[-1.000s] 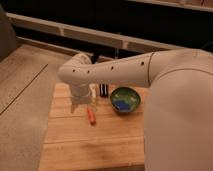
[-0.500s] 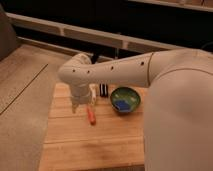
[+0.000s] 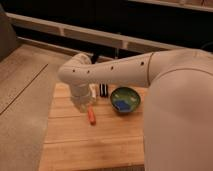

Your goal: Push the eraser across the table

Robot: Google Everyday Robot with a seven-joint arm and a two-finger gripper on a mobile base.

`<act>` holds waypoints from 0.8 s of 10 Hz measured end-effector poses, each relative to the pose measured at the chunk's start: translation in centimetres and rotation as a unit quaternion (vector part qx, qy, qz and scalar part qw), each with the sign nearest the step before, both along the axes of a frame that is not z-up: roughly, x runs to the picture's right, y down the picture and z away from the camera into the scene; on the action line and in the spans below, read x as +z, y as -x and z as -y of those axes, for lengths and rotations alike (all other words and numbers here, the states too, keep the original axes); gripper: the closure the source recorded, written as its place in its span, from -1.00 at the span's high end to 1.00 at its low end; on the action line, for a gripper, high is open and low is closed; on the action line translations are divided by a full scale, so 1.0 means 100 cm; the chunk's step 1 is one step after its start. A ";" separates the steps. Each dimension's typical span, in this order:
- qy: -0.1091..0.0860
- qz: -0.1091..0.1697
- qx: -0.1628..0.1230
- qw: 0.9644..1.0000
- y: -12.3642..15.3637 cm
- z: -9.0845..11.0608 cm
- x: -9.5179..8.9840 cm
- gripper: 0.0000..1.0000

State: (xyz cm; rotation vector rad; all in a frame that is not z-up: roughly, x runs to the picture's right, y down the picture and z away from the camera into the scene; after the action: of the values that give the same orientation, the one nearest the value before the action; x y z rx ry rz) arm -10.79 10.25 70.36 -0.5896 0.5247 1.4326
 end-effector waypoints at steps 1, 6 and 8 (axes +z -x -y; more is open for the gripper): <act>-0.008 -0.005 -0.013 1.000 0.000 0.008 0.011 -1.00; 0.014 -0.040 -0.072 0.997 -0.017 0.019 0.081 -1.00; 0.016 -0.041 -0.072 0.996 -0.018 0.019 0.083 -0.88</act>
State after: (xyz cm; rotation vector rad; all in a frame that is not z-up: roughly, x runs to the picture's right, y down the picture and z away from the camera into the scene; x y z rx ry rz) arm -8.98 8.37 78.64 -0.5087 0.6441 1.3181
